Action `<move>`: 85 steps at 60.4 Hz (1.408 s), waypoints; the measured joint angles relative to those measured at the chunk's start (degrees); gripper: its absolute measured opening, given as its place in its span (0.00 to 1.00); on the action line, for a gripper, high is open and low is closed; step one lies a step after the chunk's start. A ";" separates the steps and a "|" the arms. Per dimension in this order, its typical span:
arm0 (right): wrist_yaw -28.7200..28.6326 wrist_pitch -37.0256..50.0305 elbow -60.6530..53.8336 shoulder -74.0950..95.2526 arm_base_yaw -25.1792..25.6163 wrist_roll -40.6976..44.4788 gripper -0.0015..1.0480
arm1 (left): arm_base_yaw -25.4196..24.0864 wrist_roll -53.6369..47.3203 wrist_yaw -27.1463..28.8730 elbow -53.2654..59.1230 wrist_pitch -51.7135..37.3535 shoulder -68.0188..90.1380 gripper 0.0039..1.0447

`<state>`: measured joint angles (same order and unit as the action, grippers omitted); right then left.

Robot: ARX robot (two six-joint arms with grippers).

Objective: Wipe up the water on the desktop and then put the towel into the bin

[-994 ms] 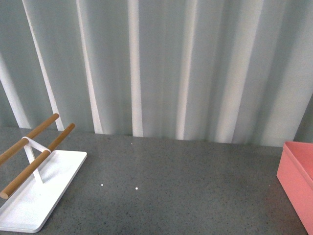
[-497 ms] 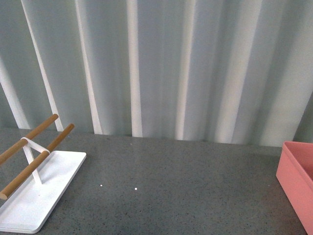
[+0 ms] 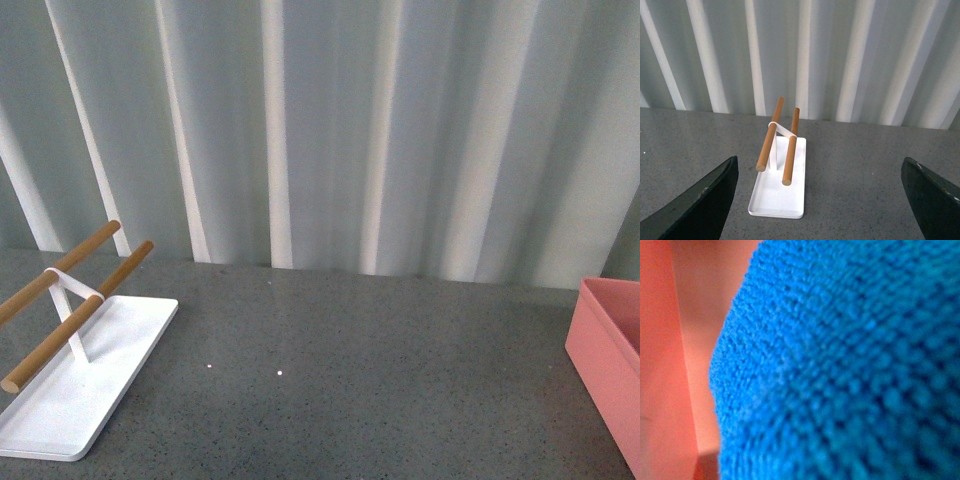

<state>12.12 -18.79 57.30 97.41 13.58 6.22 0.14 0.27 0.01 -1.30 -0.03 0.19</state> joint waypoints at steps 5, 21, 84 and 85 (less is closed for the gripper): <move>-0.04 0.00 0.00 0.00 -0.07 0.00 0.42 | 0.00 0.00 0.00 0.00 0.00 0.00 0.94; -0.02 0.00 0.00 0.00 -0.04 0.00 0.81 | 0.00 0.00 0.00 0.00 0.00 0.00 0.94; -22.62 42.38 -18.80 -0.59 0.50 -4.22 0.71 | 0.00 0.00 0.11 0.00 0.00 -0.02 0.94; -23.61 48.57 -21.88 -0.61 0.15 -4.42 0.68 | 0.00 0.00 -0.04 0.00 0.00 0.00 0.94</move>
<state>-11.49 29.78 35.42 96.79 13.74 1.80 0.14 0.27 -0.03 -1.30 -0.03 0.19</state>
